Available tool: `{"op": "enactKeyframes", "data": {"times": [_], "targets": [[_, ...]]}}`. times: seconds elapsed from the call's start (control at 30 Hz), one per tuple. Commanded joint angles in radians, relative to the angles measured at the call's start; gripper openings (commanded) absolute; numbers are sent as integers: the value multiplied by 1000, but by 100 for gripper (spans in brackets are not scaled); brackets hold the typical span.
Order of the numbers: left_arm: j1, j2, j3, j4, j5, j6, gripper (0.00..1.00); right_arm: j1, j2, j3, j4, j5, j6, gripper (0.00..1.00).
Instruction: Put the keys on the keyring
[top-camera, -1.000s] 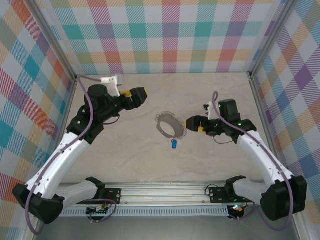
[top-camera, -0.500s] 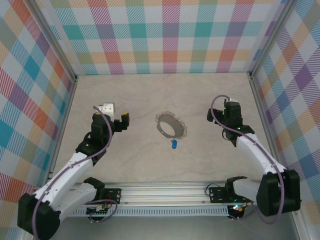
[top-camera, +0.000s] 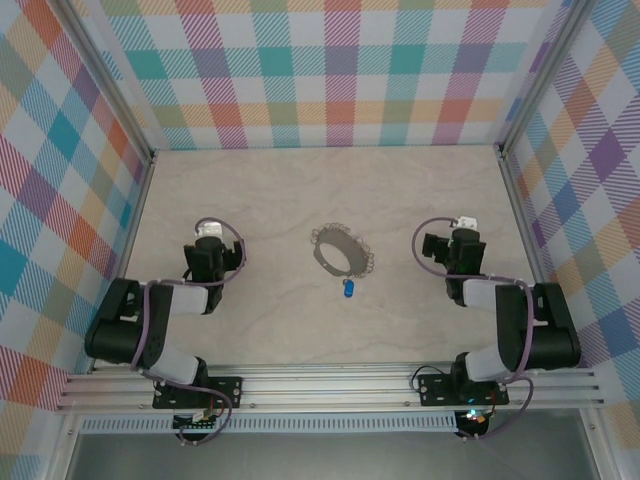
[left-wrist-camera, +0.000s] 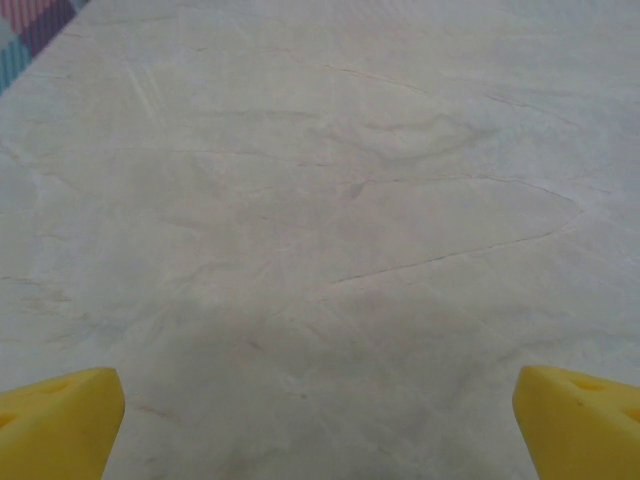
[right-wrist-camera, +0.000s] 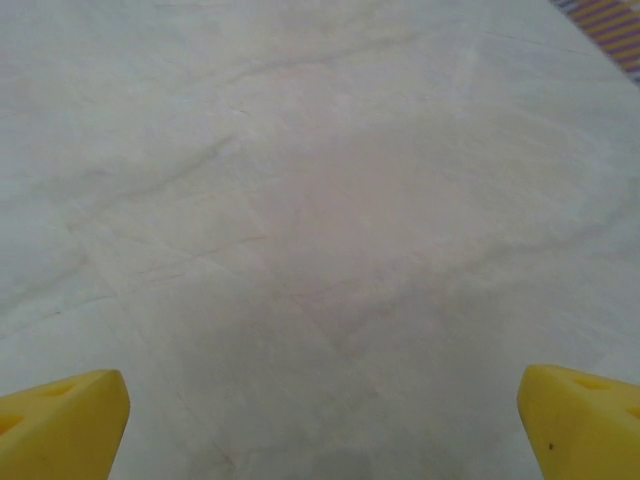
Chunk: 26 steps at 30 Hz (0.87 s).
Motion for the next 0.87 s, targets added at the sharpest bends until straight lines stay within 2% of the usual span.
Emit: {"op": "enactKeyframes", "data": {"times": [0.0, 0.03, 0.07, 0.1, 0.23, 0.53, 0.63, 0.83], "targets": [[24, 42, 16, 126, 79, -4, 100, -19, 78, -16, 270, -190, -62, 100], [35, 36, 24, 103, 103, -8, 100, -24, 92, -14, 281, -207, -62, 100], [41, 44, 26, 111, 114, -9, 100, -31, 67, 4, 203, -225, -60, 100], [44, 41, 33, 93, 124, -12, 100, -34, 84, -7, 258, -232, -59, 100], [64, 44, 43, 75, 162, -20, 100, -34, 75, 3, 219, -231, -61, 100], [63, 40, 36, 85, 164, -18, 100, -34, 70, -7, 234, -233, -66, 100], [64, 40, 36, 86, 164, -18, 100, -34, 78, 14, 206, -277, -83, 100], [63, 40, 36, 85, 164, -18, 100, -35, 73, 4, 218, -284, -83, 100]]}}
